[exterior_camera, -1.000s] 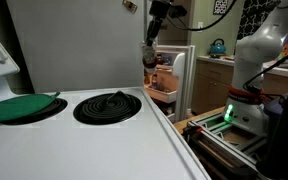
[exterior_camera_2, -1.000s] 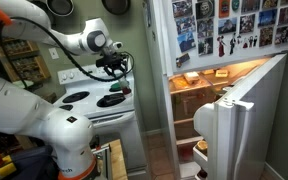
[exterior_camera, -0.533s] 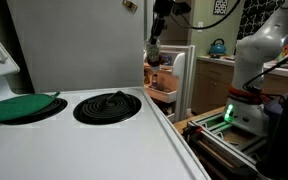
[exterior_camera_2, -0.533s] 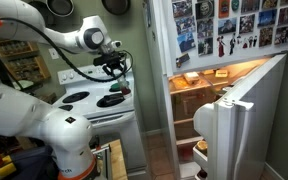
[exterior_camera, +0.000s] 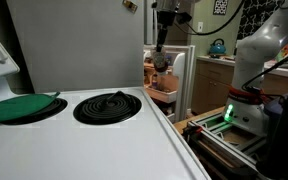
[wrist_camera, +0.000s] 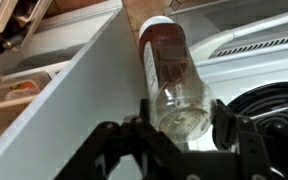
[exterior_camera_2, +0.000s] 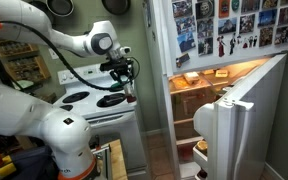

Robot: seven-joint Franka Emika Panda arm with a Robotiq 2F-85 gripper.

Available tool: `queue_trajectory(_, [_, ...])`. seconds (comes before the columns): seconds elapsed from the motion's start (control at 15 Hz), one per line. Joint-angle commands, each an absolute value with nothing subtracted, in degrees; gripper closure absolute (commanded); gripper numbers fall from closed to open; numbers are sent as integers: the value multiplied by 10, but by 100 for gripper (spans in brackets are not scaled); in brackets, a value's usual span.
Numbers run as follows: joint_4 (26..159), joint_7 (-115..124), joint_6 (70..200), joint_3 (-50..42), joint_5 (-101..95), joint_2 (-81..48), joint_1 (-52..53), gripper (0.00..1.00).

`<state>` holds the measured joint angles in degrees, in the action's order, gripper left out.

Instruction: Put the sauce bottle on the second shelf of the fridge door

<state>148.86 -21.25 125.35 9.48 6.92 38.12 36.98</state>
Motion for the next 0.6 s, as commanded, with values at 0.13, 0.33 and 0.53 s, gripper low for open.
queue_trajectory(0.13, [1581, -243, 1282, 58, 61, 437, 313, 63])
queue_trajectory(0.33, [1573, -257, 1329, 55, 43, 397, 277, 63])
queue_trajectory(0.53, [1585, -247, 1414, 58, 26, 376, 248, 63])
